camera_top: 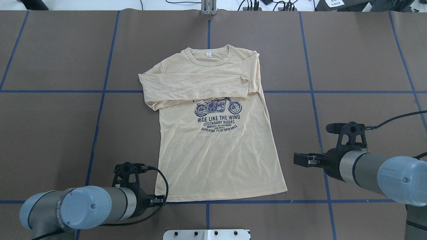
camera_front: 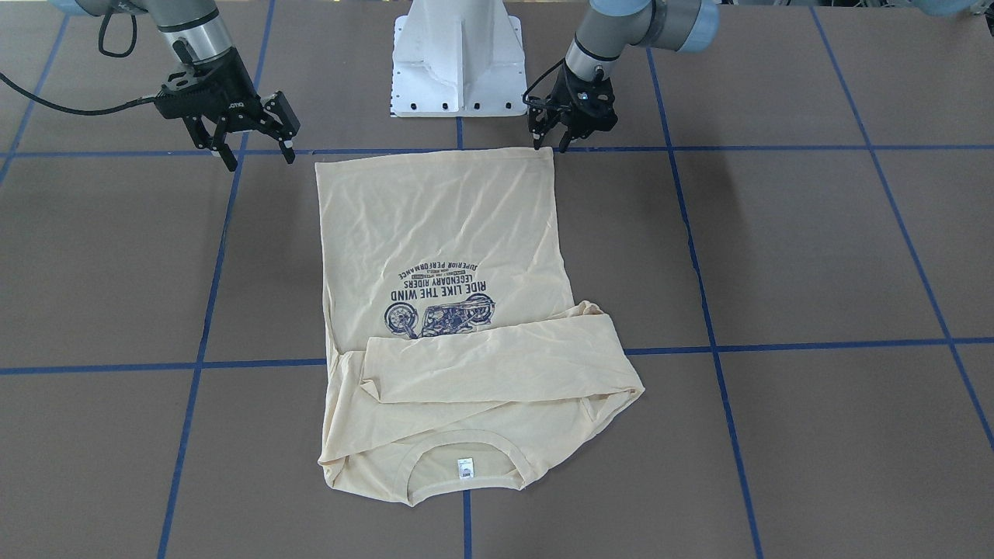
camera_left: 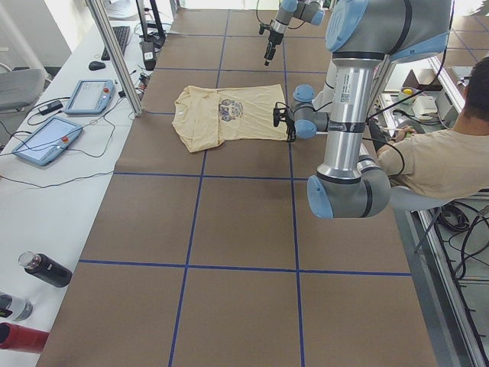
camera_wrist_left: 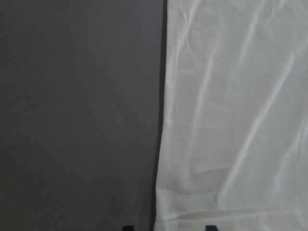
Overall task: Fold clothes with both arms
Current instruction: 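Position both grippers at the hem corners and grasp the hem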
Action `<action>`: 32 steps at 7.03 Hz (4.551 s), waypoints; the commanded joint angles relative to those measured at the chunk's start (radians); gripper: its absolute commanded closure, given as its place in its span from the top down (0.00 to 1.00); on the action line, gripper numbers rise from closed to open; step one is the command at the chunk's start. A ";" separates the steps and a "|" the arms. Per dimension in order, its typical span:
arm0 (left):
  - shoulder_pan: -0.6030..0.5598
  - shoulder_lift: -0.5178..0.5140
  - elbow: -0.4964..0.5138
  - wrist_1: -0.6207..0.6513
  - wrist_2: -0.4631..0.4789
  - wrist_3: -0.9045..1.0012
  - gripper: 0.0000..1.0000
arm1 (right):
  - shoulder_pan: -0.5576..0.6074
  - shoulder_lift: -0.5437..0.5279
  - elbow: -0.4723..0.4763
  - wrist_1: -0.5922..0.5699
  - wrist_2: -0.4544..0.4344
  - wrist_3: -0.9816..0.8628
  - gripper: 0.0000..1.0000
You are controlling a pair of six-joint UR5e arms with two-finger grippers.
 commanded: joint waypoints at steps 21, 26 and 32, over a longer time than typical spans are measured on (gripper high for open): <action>-0.011 -0.035 0.033 0.012 -0.008 0.012 0.04 | -0.008 0.003 -0.003 0.000 -0.005 0.000 1.00; -0.019 -0.036 0.010 0.012 -0.008 0.005 0.00 | -0.153 0.186 -0.027 -0.214 -0.141 0.194 0.97; -0.019 -0.032 -0.022 0.012 -0.010 0.000 0.00 | -0.296 0.199 -0.121 -0.219 -0.304 0.219 0.65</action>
